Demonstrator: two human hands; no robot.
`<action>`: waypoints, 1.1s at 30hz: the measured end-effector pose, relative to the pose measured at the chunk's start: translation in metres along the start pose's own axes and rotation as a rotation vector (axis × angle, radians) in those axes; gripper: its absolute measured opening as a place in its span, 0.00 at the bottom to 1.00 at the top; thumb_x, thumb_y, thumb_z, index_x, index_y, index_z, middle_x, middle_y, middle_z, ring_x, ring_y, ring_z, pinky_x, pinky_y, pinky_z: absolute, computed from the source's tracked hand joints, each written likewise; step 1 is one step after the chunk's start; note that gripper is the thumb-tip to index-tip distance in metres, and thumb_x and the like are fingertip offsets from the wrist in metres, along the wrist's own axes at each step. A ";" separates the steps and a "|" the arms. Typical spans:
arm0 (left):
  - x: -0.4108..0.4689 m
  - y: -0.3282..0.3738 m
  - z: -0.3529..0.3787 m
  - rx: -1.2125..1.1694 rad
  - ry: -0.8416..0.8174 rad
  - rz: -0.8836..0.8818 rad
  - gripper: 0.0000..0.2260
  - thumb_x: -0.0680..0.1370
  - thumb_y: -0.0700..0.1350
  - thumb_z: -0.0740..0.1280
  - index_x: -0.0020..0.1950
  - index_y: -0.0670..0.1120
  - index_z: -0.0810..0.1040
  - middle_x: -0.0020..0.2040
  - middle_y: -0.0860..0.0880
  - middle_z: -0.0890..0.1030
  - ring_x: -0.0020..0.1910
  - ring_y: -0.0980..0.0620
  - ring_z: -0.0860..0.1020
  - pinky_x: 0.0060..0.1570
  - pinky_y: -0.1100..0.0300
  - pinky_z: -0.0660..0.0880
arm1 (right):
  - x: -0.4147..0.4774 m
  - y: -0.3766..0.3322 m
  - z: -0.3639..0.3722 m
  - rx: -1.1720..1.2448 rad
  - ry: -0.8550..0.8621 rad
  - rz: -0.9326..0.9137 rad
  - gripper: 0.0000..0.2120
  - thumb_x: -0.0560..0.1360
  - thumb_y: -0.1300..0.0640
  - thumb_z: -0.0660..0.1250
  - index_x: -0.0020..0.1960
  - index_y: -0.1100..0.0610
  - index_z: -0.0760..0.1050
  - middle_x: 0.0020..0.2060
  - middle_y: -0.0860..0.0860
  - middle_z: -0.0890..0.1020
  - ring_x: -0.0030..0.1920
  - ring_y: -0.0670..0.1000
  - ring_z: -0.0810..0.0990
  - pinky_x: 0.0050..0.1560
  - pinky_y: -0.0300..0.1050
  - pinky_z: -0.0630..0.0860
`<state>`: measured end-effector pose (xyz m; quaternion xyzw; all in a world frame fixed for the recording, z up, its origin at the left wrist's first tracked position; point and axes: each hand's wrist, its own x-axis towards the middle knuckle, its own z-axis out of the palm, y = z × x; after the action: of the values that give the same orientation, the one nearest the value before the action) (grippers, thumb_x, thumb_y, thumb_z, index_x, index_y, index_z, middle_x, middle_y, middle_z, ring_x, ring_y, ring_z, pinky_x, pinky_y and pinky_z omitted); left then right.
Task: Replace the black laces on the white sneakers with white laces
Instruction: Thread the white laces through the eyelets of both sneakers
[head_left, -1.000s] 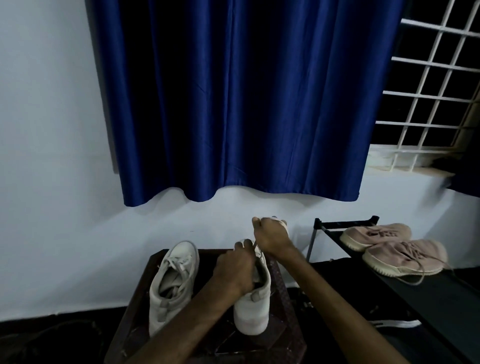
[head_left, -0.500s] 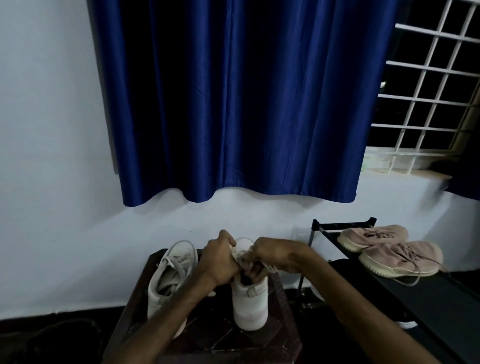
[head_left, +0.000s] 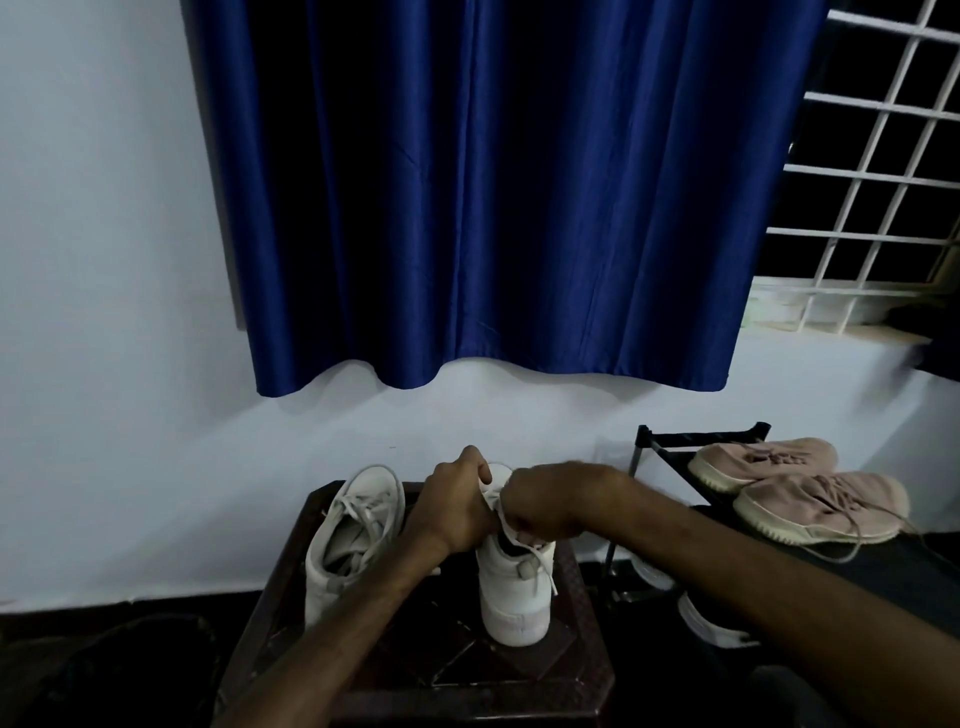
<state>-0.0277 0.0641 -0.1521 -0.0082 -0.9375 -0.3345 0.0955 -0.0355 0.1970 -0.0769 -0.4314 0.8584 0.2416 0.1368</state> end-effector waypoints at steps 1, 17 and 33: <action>0.000 0.000 0.000 -0.003 -0.006 0.005 0.17 0.68 0.44 0.72 0.52 0.48 0.69 0.47 0.45 0.80 0.41 0.47 0.76 0.37 0.59 0.70 | -0.001 0.000 0.001 -0.016 0.074 0.016 0.04 0.78 0.63 0.63 0.45 0.58 0.74 0.38 0.51 0.73 0.36 0.54 0.74 0.30 0.43 0.62; 0.003 0.002 0.005 0.037 0.008 -0.010 0.12 0.70 0.40 0.69 0.50 0.47 0.70 0.43 0.47 0.77 0.41 0.46 0.78 0.32 0.58 0.73 | -0.016 -0.011 0.006 0.212 0.199 0.064 0.05 0.75 0.64 0.65 0.43 0.60 0.78 0.37 0.53 0.74 0.37 0.54 0.75 0.37 0.44 0.71; 0.001 0.006 0.004 0.035 -0.013 -0.010 0.16 0.68 0.46 0.73 0.49 0.48 0.68 0.42 0.49 0.75 0.39 0.46 0.74 0.33 0.59 0.66 | -0.008 -0.023 0.057 0.463 0.579 0.310 0.10 0.69 0.63 0.72 0.48 0.55 0.78 0.46 0.54 0.81 0.48 0.55 0.80 0.45 0.46 0.73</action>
<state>-0.0285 0.0710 -0.1515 -0.0039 -0.9439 -0.3184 0.0880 -0.0108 0.2217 -0.1284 -0.3049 0.9480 -0.0719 -0.0553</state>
